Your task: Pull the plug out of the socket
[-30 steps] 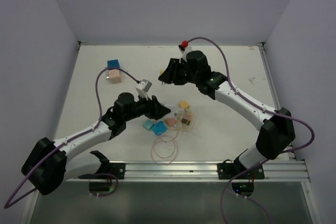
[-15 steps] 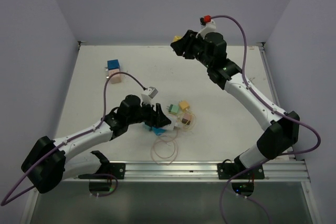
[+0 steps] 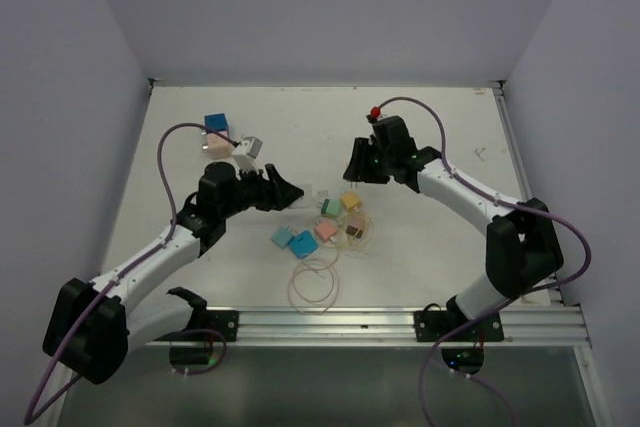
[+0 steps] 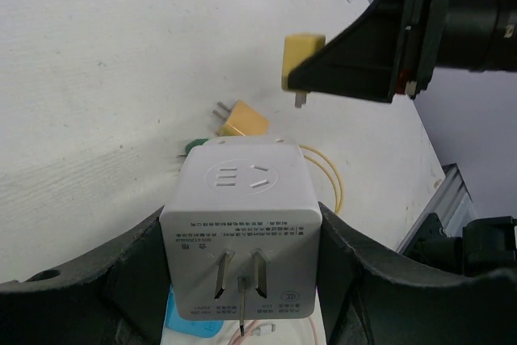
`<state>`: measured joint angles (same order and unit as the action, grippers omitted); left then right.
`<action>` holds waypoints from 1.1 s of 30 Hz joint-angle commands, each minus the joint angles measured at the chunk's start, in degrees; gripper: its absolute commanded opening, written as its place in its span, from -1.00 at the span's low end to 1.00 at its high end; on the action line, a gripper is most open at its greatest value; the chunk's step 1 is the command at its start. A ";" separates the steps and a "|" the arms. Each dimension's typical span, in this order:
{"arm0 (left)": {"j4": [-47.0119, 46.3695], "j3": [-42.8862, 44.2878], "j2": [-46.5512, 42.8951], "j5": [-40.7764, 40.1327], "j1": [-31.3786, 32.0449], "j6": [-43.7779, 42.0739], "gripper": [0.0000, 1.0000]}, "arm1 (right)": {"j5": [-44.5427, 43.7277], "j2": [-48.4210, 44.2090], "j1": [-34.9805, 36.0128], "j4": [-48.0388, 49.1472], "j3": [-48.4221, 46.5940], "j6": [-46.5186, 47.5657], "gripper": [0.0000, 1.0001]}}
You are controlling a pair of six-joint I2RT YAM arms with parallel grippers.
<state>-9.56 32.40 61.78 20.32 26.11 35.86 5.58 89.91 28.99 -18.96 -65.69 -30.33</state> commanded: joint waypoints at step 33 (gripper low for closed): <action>-7.05 1.87 -1.22 3.68 -5.37 4.04 -1.00 | -2.77 0.45 -1.13 -11.01 -0.14 8.53 0.45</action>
<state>-10.33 32.40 60.77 22.55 21.32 38.46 1.48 94.13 27.79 -29.30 -63.22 -22.96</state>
